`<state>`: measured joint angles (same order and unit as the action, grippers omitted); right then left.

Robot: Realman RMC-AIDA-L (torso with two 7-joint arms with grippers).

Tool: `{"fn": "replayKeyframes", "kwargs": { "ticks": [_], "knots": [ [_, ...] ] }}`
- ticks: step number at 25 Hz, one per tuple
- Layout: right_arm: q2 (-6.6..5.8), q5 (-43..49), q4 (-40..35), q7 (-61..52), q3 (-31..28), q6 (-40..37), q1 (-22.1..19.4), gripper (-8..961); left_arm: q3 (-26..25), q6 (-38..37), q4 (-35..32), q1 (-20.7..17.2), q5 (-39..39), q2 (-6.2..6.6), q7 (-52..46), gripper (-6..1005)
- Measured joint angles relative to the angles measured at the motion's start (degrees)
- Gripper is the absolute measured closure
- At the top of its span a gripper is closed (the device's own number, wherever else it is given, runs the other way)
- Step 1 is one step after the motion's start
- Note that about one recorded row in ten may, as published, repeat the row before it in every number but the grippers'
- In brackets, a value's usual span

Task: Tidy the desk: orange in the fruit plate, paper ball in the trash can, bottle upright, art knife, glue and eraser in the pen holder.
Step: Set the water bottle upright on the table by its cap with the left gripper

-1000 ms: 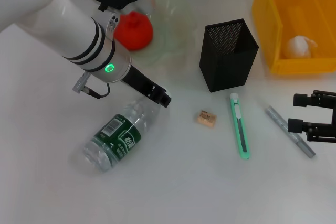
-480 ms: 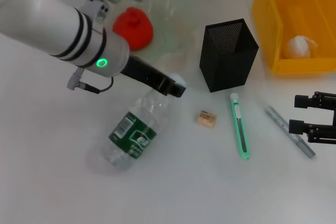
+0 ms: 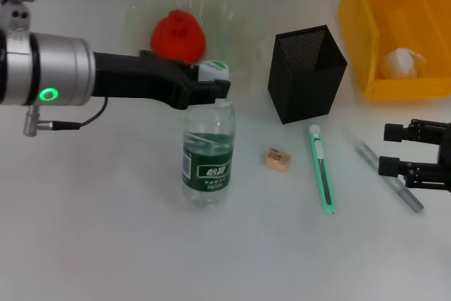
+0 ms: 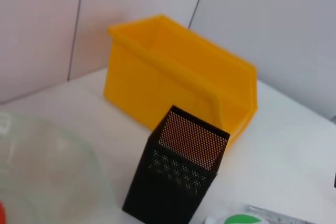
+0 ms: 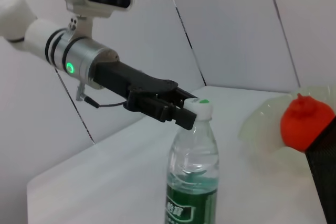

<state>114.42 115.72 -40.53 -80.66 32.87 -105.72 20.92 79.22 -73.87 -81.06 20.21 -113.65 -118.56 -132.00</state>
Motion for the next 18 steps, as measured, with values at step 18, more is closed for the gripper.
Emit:
{"fn": "replayKeyframes", "kwargs": {
  "ticks": [18],
  "knots": [
    [0.91,-0.33,0.34,-3.21,0.00,-0.59,3.09,212,-8.99,-0.07,6.45,-7.11,16.46,0.10,26.63,546]
  ]
}}
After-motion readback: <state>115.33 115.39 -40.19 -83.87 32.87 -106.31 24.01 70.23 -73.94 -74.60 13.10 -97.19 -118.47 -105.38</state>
